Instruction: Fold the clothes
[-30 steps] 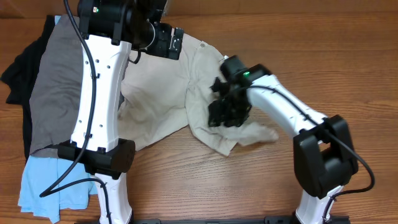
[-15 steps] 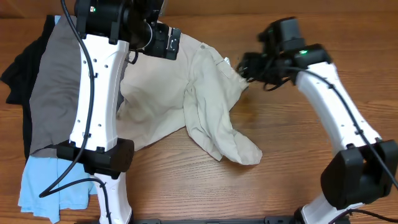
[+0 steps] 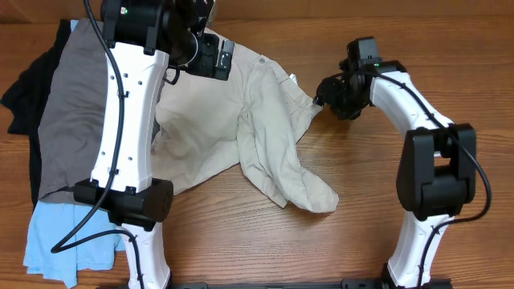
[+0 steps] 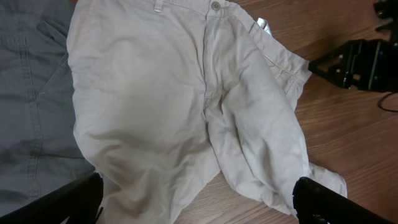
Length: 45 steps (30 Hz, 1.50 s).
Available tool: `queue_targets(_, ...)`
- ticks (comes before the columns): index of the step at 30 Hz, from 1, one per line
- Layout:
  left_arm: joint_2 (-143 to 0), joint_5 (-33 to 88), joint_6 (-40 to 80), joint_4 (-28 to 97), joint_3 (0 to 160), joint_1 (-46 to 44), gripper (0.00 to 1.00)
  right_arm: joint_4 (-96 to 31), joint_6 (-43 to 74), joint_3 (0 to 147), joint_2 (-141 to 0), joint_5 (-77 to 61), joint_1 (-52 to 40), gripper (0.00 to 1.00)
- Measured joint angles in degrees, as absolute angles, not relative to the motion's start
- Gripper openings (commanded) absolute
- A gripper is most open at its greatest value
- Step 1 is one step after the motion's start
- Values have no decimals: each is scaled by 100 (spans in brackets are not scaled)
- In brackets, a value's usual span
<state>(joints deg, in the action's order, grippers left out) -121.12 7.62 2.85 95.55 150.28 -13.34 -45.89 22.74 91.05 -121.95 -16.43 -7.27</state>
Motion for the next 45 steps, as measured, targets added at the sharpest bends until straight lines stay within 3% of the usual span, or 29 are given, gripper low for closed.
queue_targets(13, -12283, 762, 292, 9564, 14997, -1334, 100, -4119, 3046, 9102, -12468, -1752, -1253, 41)
queue_targets(15, -12289, 762, 294, 9564, 14995, -1334, 100, -4119, 3148, 9102, -12486, -1688, -1262, 27)
queue_targets(17, -12289, 762, 296, 9564, 14995, -1334, 100, -4123, 3223, 9102, -12501, -1590, -1262, 4)
queue_targets(24, -12291, 762, 301, 9557, 14995, -1334, 100, -4278, 3146, 9164, -12532, -1413, -1096, 4)
queue_targets(30, -12291, 762, 301, 9454, 14995, -1334, 100, -5234, 2536, 10202, -12385, -1354, 21, 4)
queue_targets(33, -12291, 764, 303, 9360, 14995, -1337, 100, -5087, 2045, 11148, -12151, -1400, 707, 10)
queue_targets(34, -12291, 764, 303, 9327, 14993, -1337, 100, -4941, 1959, 11273, -12095, -1406, 825, 19)
queue_targets(35, -12291, 762, 301, 9308, 14993, -1341, 100, -4707, 1874, 11391, -12016, -1393, 974, 45)
queue_targets(36, -12291, 762, 303, 9292, 14993, -1341, 100, -4442, 1778, 11476, -11933, -1398, 1138, 85)
queue_targets(37, -12291, 762, 303, 9292, 14991, -1352, 100, -4322, 1732, 11518, -11893, -1413, 1243, 100)
queue_targets(40, -12291, 760, 301, 9290, 14991, -1402, 100, -4331, 1629, 11609, -11821, -1573, 1522, 100)
queue_targets(45, -12291, 760, 298, 9268, 14991, -1509, 100, -5774, 1448, 11843, -11780, -1997, 1610, 100)
